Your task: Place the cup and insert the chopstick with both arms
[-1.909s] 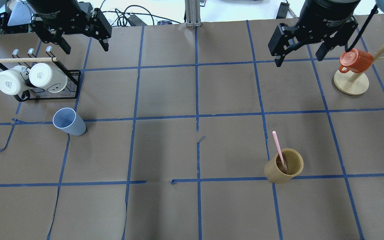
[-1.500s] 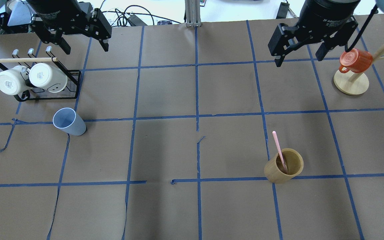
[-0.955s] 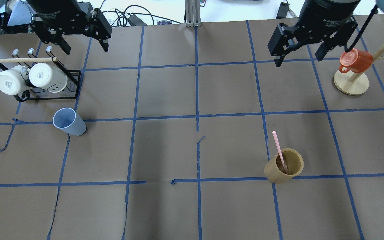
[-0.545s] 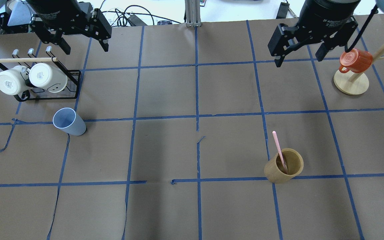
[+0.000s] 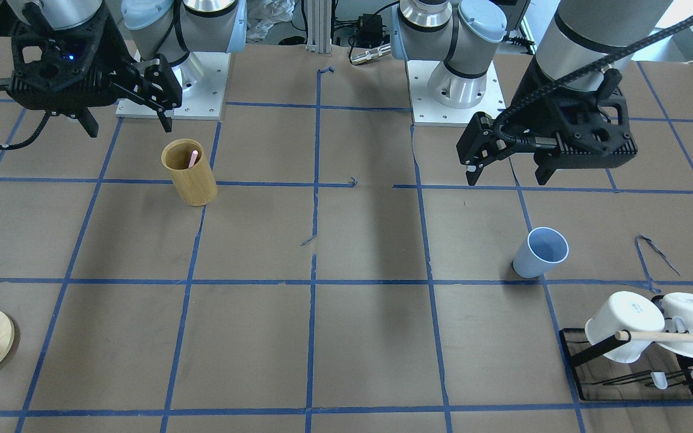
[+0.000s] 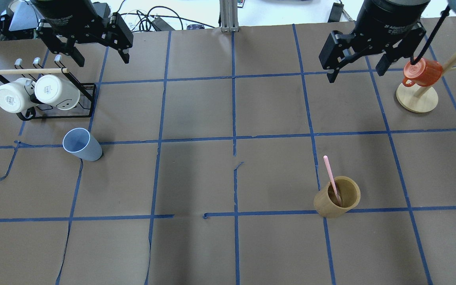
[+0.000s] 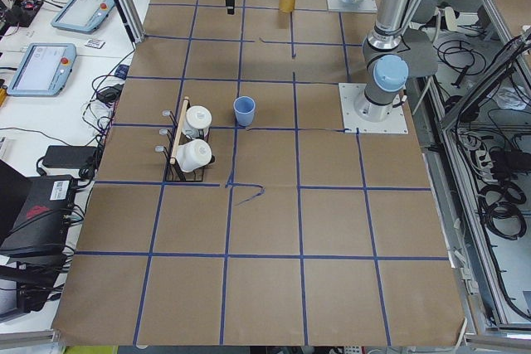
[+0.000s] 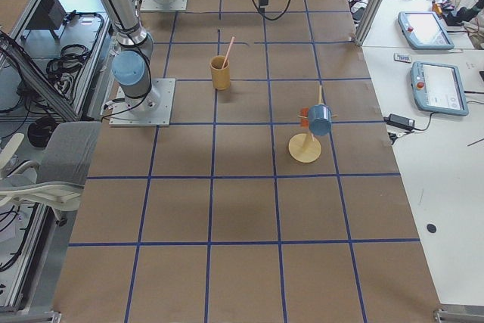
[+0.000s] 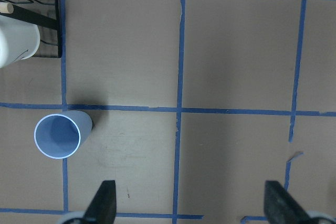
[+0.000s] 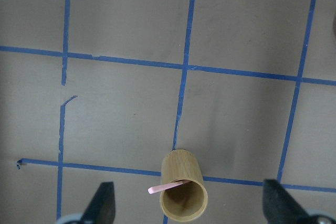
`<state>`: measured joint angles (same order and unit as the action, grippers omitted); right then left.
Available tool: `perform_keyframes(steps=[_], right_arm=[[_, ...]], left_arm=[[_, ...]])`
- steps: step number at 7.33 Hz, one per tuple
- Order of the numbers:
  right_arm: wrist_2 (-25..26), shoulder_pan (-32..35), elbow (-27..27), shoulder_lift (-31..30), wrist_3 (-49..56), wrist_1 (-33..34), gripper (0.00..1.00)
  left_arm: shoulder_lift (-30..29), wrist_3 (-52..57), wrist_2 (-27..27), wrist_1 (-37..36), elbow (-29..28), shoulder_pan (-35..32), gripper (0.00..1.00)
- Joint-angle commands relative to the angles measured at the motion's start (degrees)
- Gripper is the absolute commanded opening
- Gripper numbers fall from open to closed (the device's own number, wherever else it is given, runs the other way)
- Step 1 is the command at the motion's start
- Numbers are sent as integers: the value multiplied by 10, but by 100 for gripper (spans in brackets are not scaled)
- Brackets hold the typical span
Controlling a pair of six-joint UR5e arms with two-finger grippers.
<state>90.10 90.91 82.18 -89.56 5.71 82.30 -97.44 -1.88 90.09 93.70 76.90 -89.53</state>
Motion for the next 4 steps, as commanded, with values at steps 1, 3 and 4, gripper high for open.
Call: perform_keyframes(steps=[1, 3, 4], right_arm=[[1, 1, 1, 0, 0, 0, 100], [1, 1, 1, 0, 1, -1, 100], [2, 0, 1, 0, 1, -1, 100]], left_arm=[[1, 0, 0, -2, 4, 1, 100], [-3, 0, -3, -3, 7, -5, 100], [-3, 2, -3, -5, 17, -4, 100]])
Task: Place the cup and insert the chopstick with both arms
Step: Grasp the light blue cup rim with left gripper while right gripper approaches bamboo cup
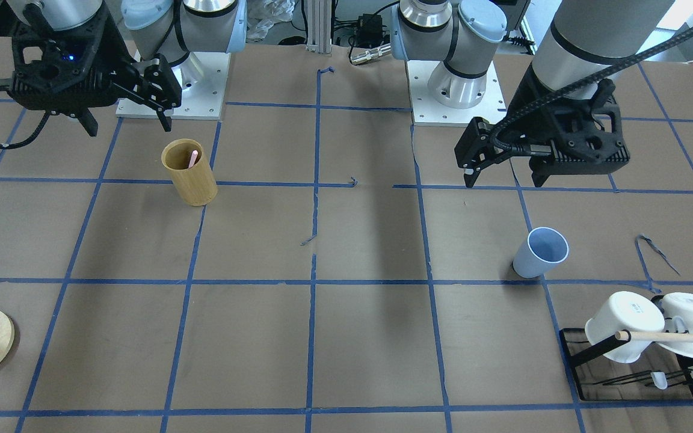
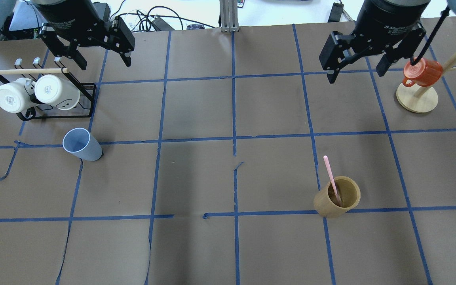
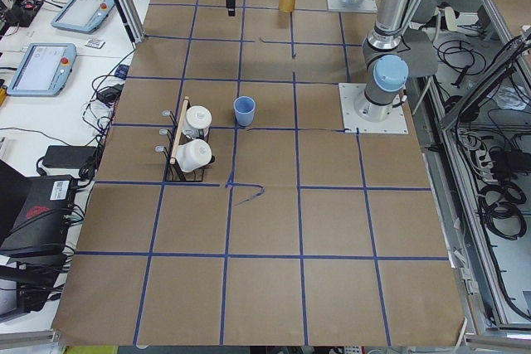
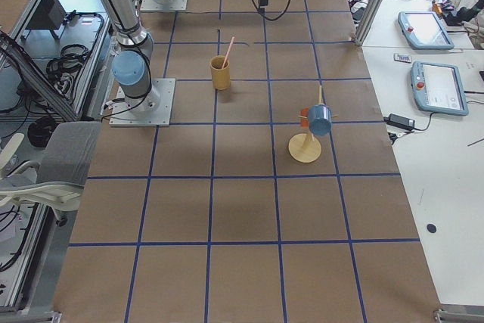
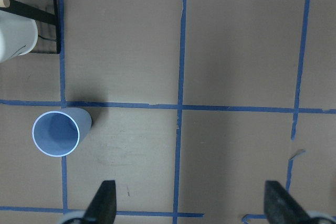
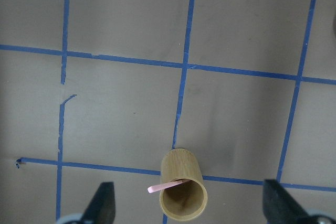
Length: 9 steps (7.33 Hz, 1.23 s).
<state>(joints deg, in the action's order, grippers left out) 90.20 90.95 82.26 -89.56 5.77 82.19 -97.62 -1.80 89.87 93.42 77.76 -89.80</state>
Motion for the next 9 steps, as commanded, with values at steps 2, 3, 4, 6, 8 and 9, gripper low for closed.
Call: perform_keyframes(steps=[2, 3, 4, 6, 8, 9], right_arm=[[0, 0, 0, 0, 0, 0, 100], [0, 0, 0, 0, 0, 0, 100], [0, -1, 0, 1, 0, 1, 100], [0, 0, 1, 1, -1, -1, 100], [-2, 0, 20, 5, -1, -1, 100], [-5, -2, 48, -5, -8, 9, 100]], left_arm=[[3, 55, 6, 2, 26, 20, 100], [-3, 80, 2, -7, 68, 62, 100], [-10, 99, 4, -69, 128, 80, 100], [-24, 136, 56, -239, 260, 103, 100], [-56, 180, 61, -339, 315, 117, 98], [-60, 181, 88, -339, 317, 127, 91]])
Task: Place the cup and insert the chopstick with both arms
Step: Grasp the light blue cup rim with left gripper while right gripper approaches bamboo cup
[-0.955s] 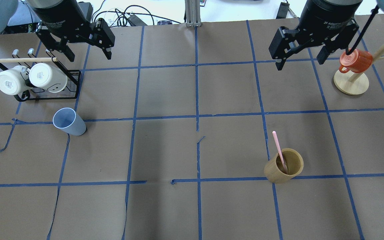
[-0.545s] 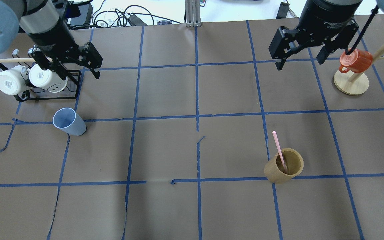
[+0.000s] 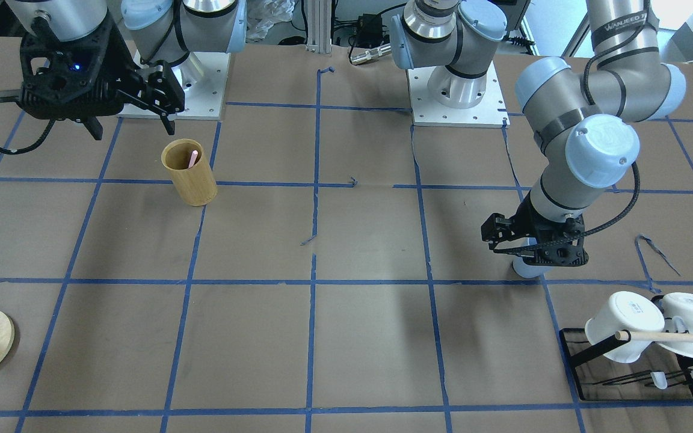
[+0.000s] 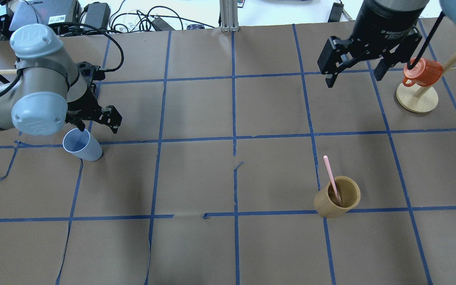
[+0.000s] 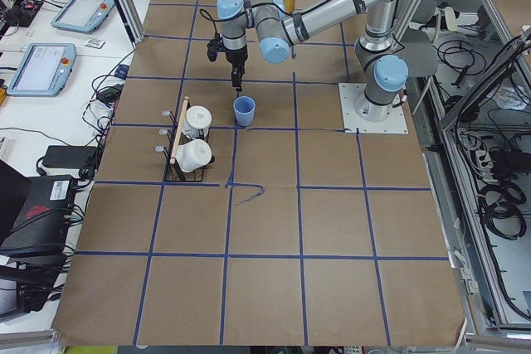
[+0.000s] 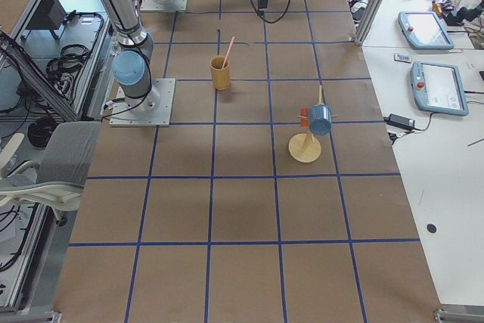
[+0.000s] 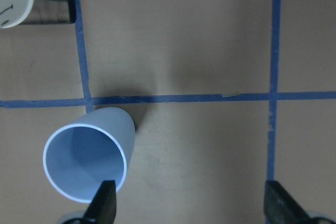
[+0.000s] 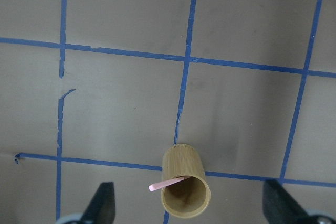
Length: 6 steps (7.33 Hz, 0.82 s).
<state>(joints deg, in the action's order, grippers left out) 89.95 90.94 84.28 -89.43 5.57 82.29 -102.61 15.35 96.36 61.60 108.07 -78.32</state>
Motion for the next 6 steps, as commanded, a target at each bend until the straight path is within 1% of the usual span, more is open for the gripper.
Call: perform_keyframes(steps=[1, 2, 3, 4, 5, 6], right_arm=[[0, -1, 47, -20, -1, 9, 100], [1, -1, 57, -23, -1, 11, 100], [1, 0, 78, -36, -1, 13, 96], [1, 1, 115, -59, 1, 43, 95], [1, 0, 160, -80, 2, 85, 96], [27, 0, 199, -102, 2, 129, 97]], left_arm=[[-11, 7, 54, -18, 16, 22, 92], [-13, 4, 48, -18, 27, 23, 91], [-14, 3, 47, -29, 39, 23, 67], [-17, 2, 45, -28, 37, 24, 1], [-16, -7, 23, -27, 36, 23, 0], [-15, -8, 18, -30, 35, 23, 0]])
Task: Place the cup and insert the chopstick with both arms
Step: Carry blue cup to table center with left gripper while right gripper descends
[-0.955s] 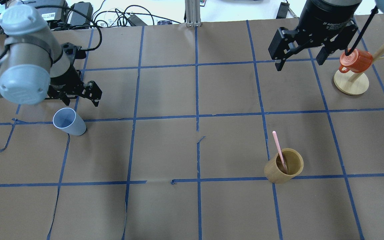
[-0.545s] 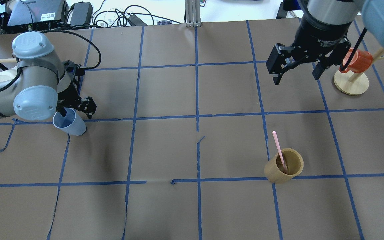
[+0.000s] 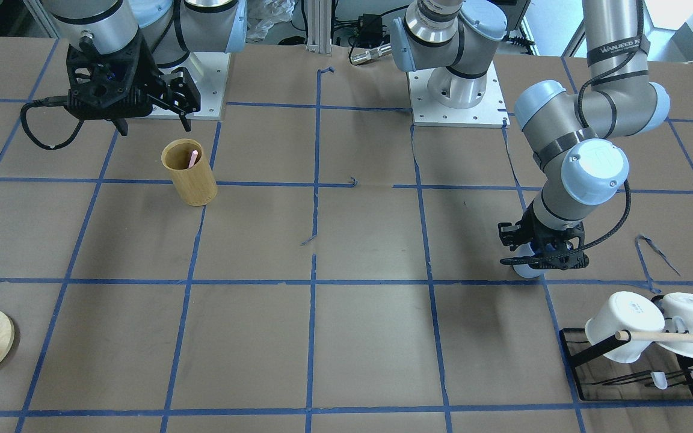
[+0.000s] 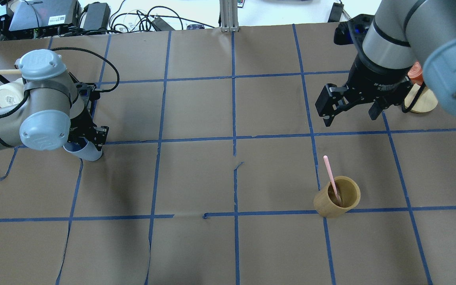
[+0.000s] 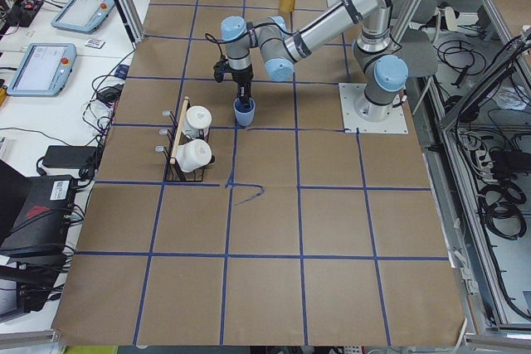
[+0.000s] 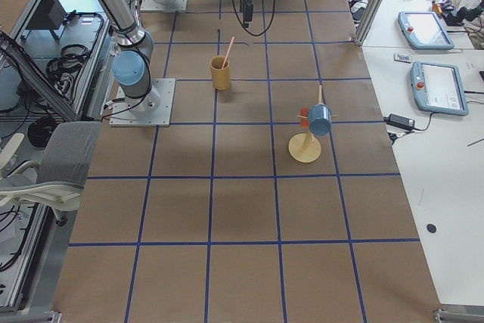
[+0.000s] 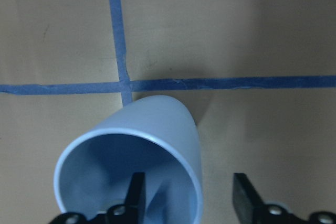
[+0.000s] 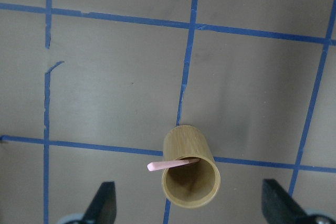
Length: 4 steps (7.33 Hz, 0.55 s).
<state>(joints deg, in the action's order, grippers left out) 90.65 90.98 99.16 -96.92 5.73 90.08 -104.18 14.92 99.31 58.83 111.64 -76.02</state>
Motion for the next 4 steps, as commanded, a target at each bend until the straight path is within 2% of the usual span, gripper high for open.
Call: perform_keyframes(steps=[1, 2, 3, 4], right_arm=[[24, 0, 87, -41, 8, 93, 98], [24, 0, 112, -49, 47, 146, 100], [23, 1, 135, -55, 55, 196, 100], [23, 2, 157, -59, 57, 233, 100]], left_arm=[[5, -4, -12, -2, -12, -1, 0], [6, -11, -24, 7, -29, -11, 0], [10, -80, -47, 13, -43, -39, 0], [12, -181, -59, 15, -64, -101, 0]])
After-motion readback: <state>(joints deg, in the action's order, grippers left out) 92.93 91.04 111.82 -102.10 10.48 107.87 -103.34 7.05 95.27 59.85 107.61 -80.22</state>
